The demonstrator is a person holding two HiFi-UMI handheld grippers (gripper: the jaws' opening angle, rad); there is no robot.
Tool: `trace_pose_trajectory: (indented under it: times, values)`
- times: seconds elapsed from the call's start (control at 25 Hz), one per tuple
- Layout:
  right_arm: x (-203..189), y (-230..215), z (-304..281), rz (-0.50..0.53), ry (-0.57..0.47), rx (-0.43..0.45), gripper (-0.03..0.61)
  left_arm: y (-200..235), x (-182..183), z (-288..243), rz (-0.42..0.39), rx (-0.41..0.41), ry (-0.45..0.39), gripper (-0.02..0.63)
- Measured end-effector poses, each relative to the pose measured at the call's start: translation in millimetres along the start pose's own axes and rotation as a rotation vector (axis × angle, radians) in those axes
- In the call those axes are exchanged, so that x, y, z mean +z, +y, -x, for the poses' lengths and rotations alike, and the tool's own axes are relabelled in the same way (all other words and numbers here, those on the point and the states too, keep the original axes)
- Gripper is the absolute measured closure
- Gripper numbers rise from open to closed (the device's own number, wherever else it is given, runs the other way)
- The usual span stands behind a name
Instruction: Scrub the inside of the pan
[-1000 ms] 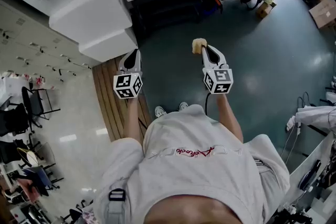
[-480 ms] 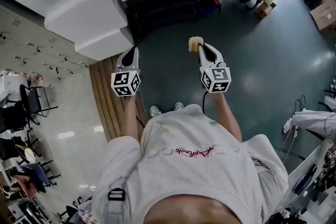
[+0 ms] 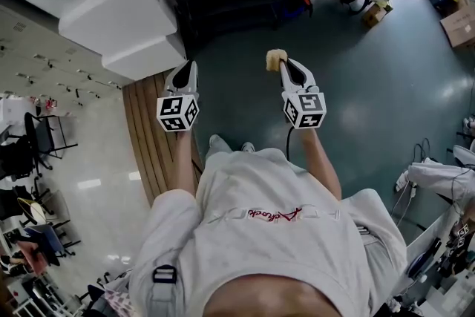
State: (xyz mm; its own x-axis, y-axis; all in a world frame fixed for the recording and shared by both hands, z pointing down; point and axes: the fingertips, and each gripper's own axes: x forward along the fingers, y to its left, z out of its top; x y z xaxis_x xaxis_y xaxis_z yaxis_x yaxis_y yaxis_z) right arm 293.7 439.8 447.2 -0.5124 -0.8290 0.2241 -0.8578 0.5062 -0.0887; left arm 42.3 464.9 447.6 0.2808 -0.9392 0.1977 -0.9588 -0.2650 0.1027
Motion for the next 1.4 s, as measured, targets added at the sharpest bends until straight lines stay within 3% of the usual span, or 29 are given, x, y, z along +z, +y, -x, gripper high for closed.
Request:
trace_pose_trajectory:
  times: [0.56,1.4]
  values:
    - [11,-12,-51,0.014,0.005,-0.028,0.546,38,20,-59,-0.023,-0.028,-0.016,0.615]
    - [67,-11,-192,0.055,0.012,-0.05,0.546,133,53,-158,0.023,-0.065,-0.019,0.615]
